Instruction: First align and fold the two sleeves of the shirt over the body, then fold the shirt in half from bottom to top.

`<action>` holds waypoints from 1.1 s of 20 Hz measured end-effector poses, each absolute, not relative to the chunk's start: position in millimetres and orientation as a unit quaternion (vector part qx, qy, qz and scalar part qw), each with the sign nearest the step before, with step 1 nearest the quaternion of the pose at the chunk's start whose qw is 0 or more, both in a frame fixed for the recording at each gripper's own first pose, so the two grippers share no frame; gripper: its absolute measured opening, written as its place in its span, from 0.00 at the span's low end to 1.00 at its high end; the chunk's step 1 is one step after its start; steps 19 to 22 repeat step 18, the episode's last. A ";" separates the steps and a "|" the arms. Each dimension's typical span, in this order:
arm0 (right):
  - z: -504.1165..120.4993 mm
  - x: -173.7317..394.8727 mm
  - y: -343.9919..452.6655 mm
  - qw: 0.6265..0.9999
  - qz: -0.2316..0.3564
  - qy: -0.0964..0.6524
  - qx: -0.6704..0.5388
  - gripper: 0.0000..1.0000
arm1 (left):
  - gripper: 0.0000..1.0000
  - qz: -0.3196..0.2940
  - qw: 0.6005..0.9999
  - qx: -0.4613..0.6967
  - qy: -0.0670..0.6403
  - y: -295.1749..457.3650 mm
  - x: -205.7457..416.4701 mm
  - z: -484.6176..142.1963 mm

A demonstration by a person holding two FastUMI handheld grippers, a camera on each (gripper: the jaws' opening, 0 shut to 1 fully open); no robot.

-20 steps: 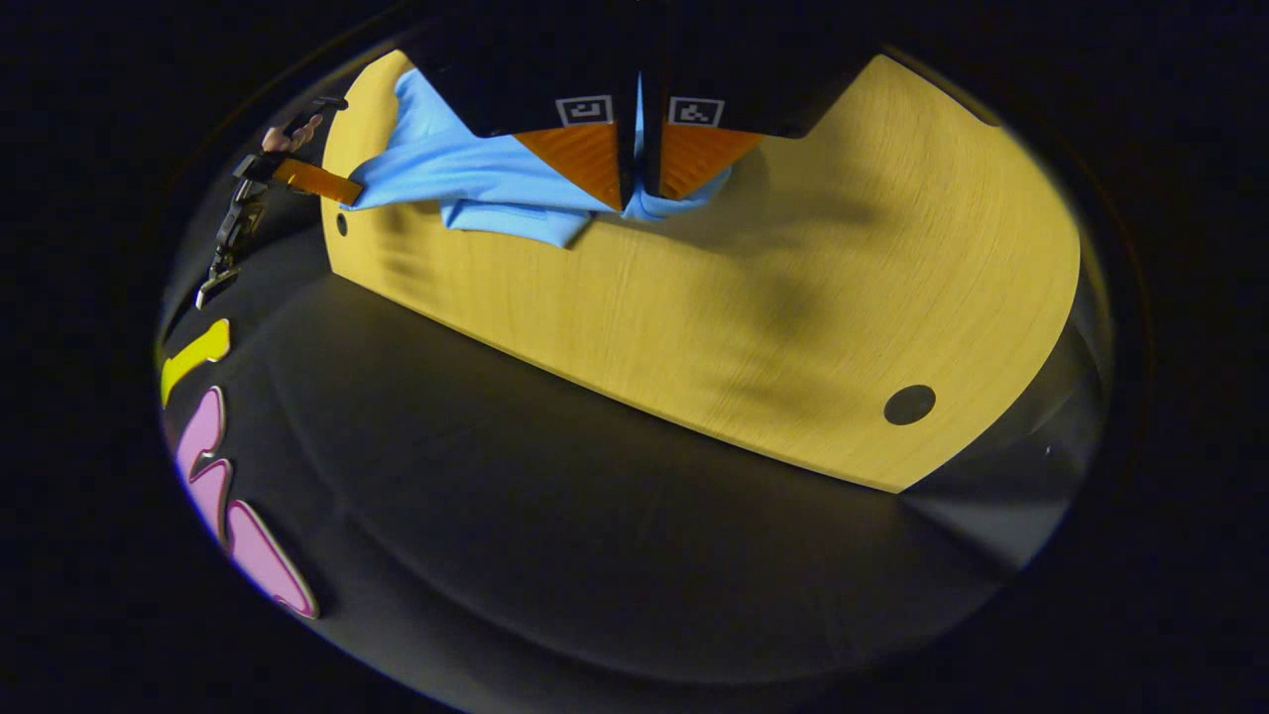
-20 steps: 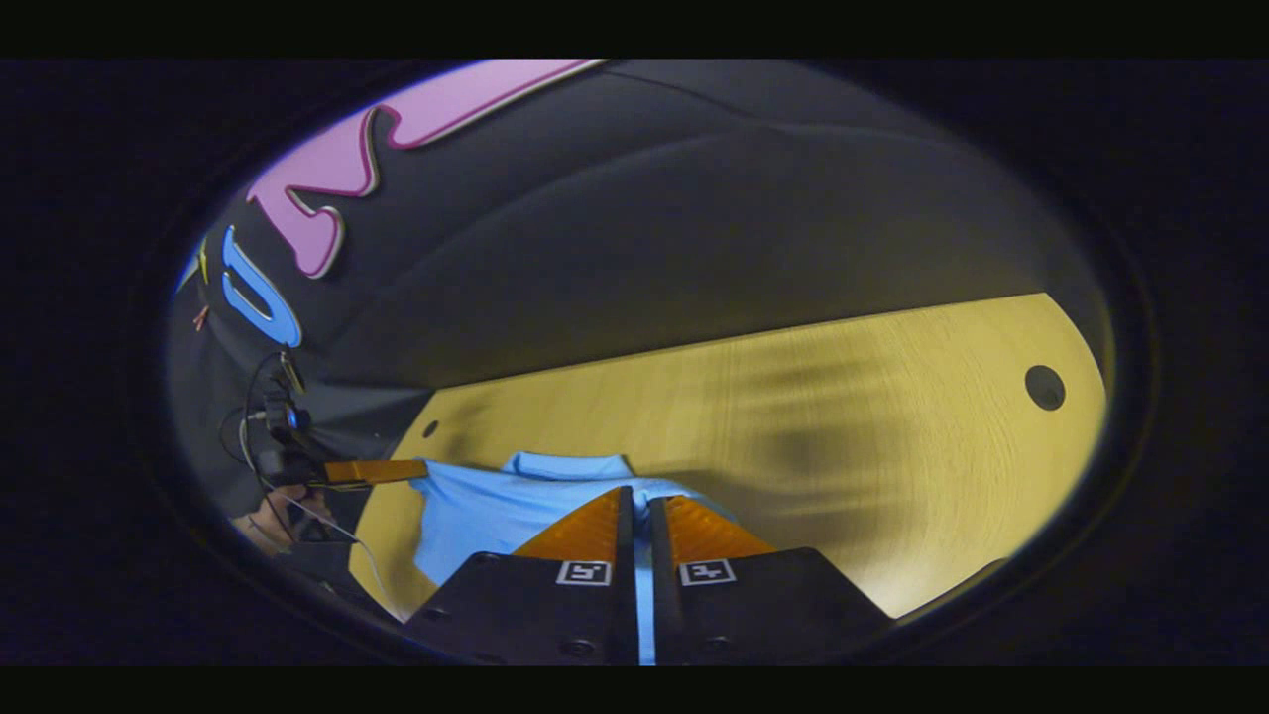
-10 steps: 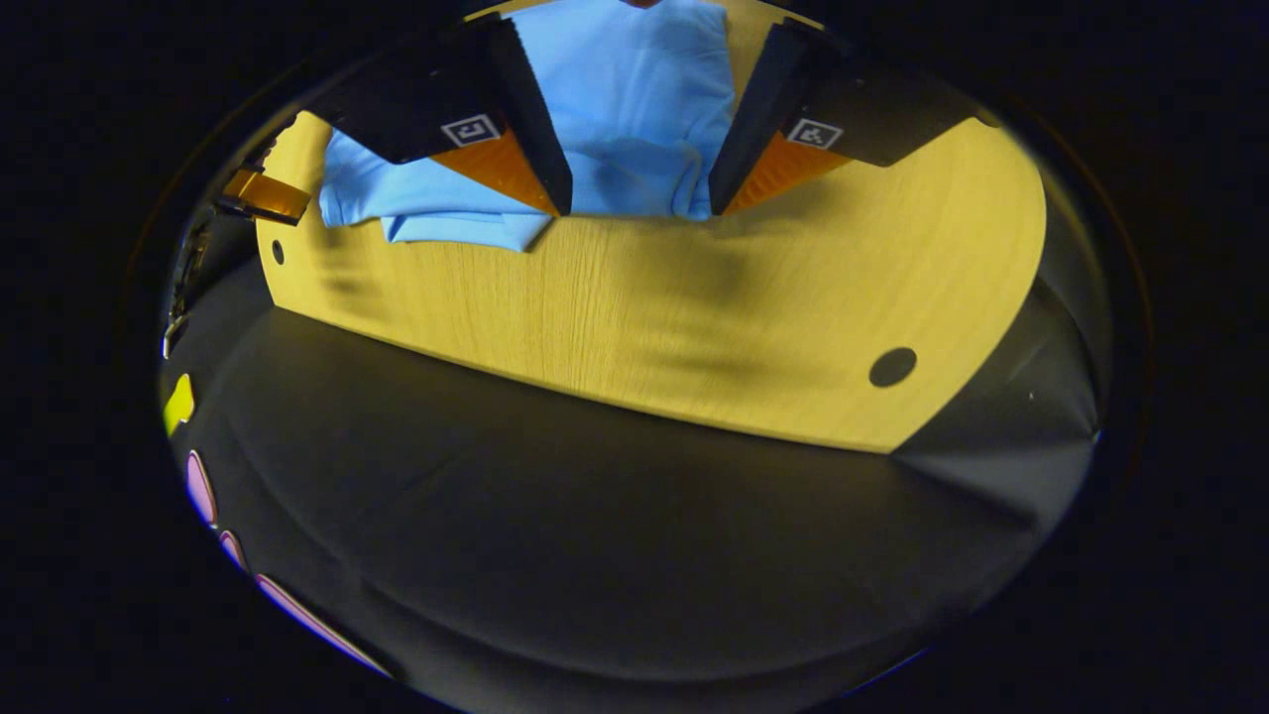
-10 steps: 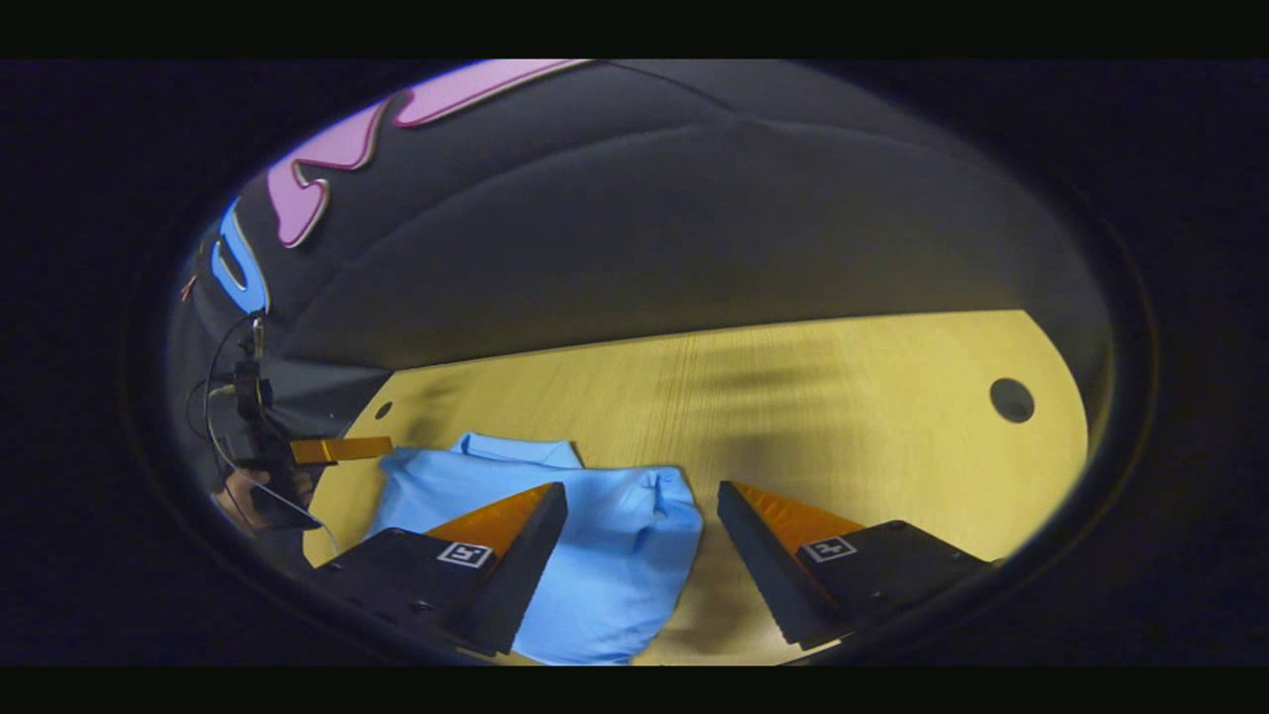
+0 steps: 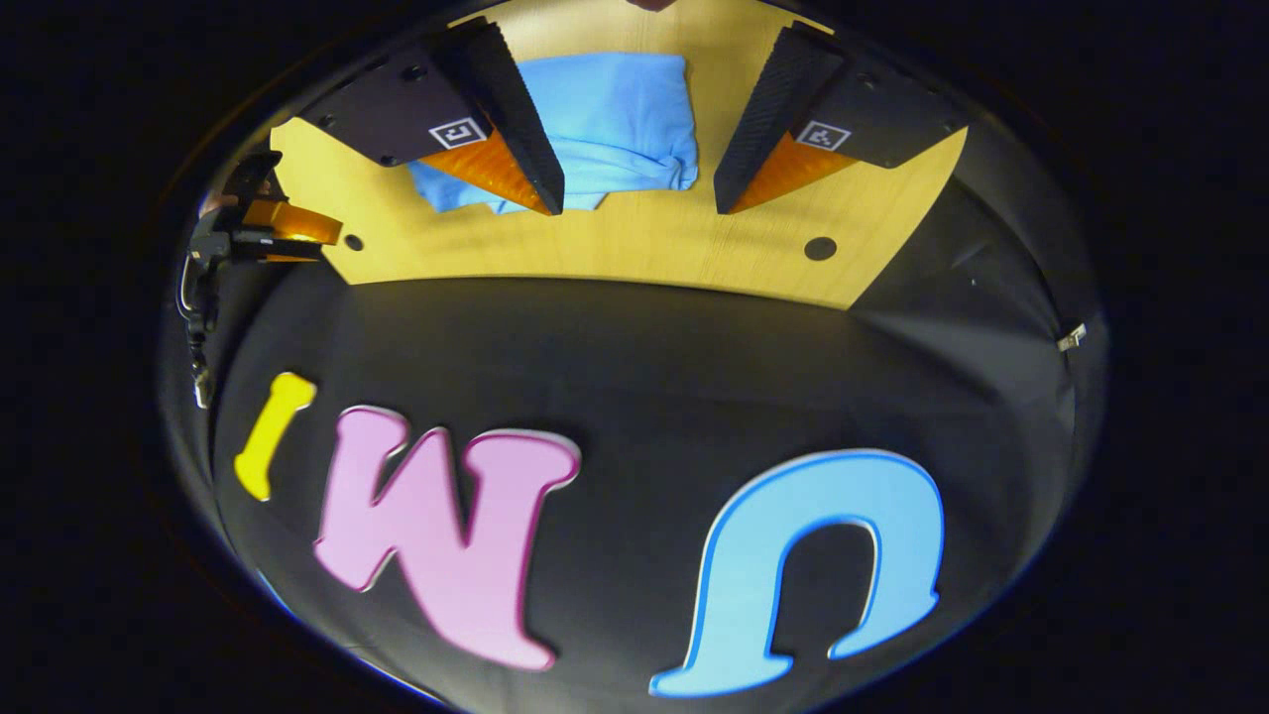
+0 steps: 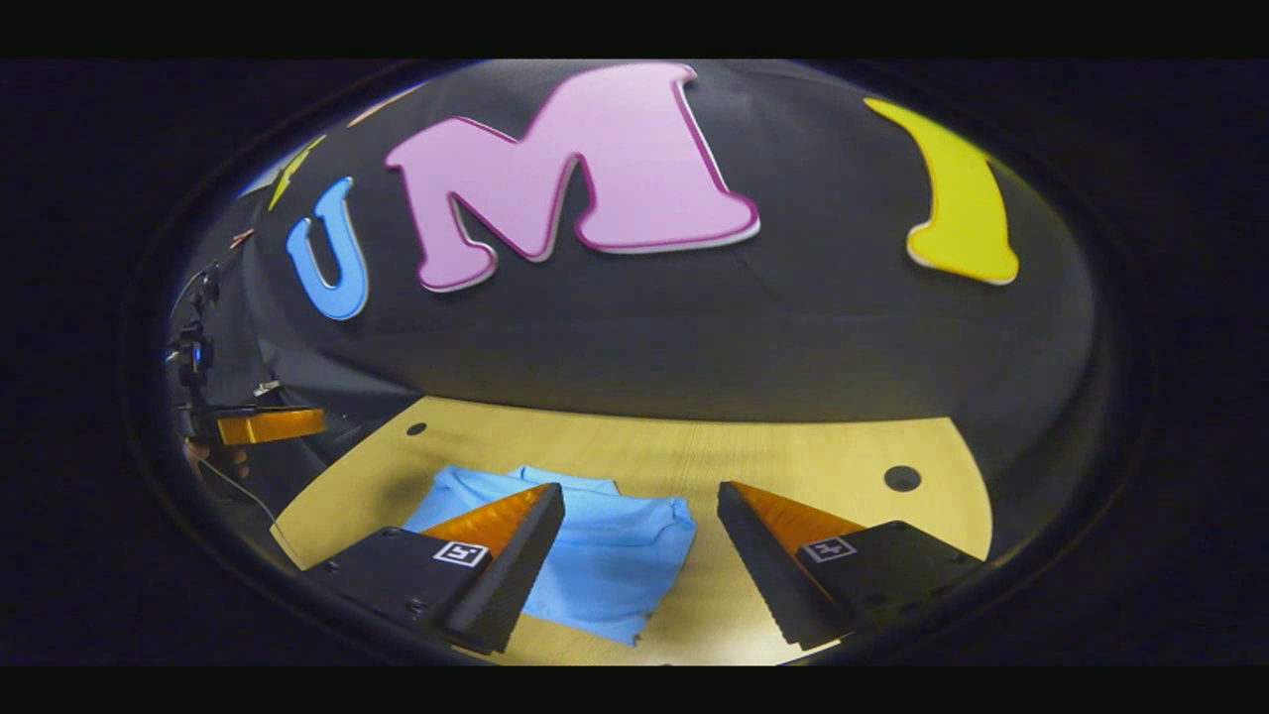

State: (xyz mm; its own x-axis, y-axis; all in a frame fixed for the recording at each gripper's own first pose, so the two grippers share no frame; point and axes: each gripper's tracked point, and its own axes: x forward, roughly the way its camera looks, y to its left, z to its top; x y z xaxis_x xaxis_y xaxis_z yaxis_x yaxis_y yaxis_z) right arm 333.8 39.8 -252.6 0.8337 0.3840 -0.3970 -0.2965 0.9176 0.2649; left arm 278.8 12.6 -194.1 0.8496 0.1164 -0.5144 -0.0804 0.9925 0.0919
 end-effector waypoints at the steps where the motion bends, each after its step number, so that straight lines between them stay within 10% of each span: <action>1: -232.8 317.5 38.0 0.959 0.171 0.210 0.088 0.98 | 0.97 0.042 0.966 0.039 0.253 3.7 261.5 -179.6; 15: -50.3 21.9 61.0 0.994 0.090 0.036 0.046 0.96 | 0.97 0.011 0.993 0.021 0.117 -43.1 -7.8 -56.1; 22: -36.9 -12.7 58.8 0.997 0.076 0.015 0.022 0.97 | 0.97 0.015 0.994 0.019 0.107 -43.3 -28.0 -49.4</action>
